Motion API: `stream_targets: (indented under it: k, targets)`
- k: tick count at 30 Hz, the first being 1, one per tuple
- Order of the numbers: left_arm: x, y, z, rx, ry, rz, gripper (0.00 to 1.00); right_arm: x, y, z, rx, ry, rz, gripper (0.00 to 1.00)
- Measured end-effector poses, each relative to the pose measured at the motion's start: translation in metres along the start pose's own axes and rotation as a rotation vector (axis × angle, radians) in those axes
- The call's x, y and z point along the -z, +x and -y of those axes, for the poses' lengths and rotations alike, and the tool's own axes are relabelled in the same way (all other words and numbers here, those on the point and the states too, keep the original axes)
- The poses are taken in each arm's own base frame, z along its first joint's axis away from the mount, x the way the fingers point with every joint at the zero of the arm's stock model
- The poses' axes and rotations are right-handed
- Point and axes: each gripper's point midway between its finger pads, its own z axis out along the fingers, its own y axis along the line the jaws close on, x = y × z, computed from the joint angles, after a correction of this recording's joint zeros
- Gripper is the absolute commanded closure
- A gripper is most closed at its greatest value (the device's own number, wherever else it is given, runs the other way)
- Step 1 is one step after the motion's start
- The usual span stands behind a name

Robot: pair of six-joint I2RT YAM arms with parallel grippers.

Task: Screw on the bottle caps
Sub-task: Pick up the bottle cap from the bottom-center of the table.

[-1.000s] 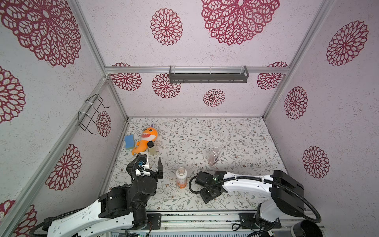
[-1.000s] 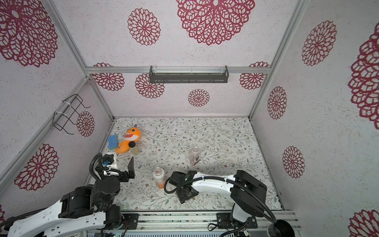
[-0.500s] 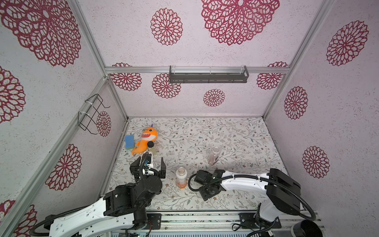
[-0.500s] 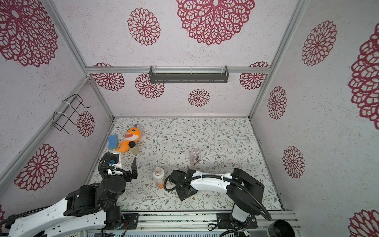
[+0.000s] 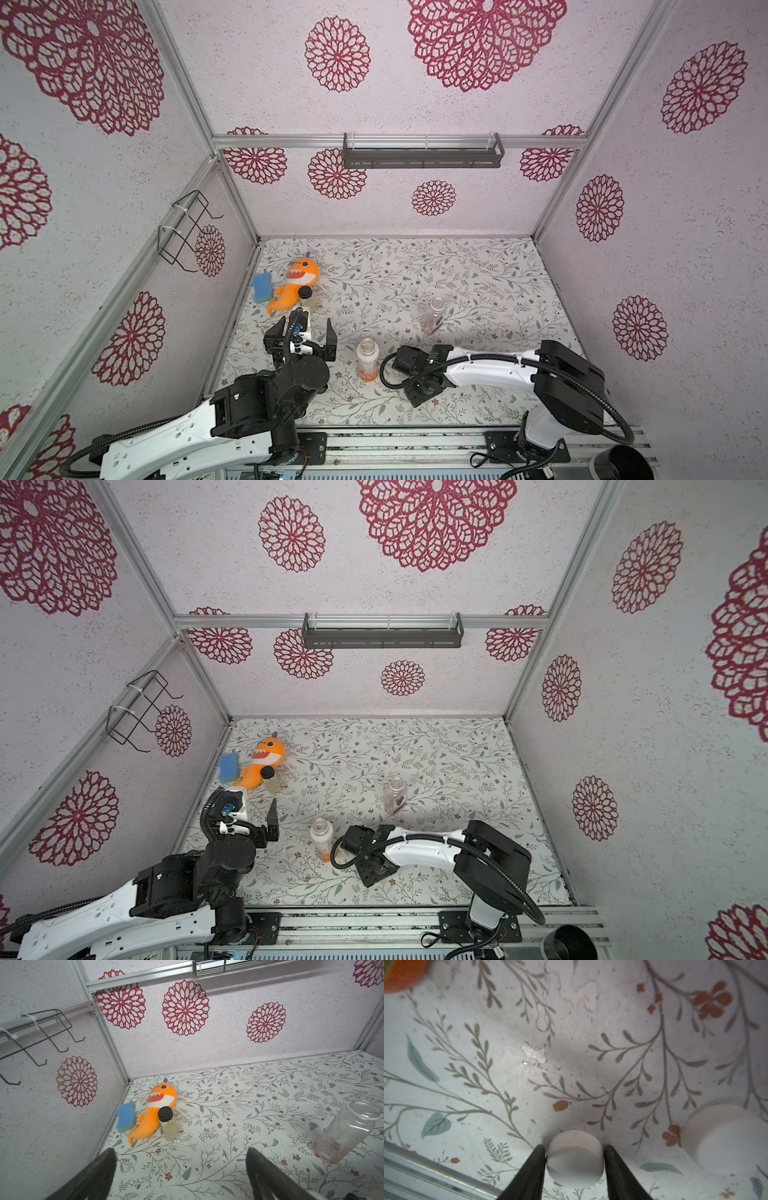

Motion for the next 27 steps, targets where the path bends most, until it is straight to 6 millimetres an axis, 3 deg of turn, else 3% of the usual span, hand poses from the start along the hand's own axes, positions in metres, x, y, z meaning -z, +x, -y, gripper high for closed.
stream_targets:
  k: [3,10,13,19,23,27]
  targets:
    - [-0.001,0.001,0.002,-0.012,0.003,-0.002,0.01,0.000,0.000,0.000,0.000,0.002,0.001,0.57]
    - [-0.001,0.006,0.015,-0.019,0.070,-0.026,0.01,0.002,0.000,0.001,0.002,0.002,0.011,0.56]
    - [0.001,0.009,0.026,0.004,0.138,-0.046,0.01,0.012,-0.003,0.002,0.008,-0.002,0.038,0.56]
    - [0.006,0.026,0.065,-0.009,0.258,-0.095,0.01,0.053,-0.012,0.006,0.014,-0.028,0.146,0.56]
    - [0.024,0.044,0.103,-0.112,0.337,-0.084,0.01,0.084,-0.021,0.014,-0.009,-0.048,0.223,0.56]
    - [0.038,0.049,0.117,-0.129,0.398,-0.062,0.01,0.112,-0.029,0.020,-0.019,-0.069,0.292,0.56]
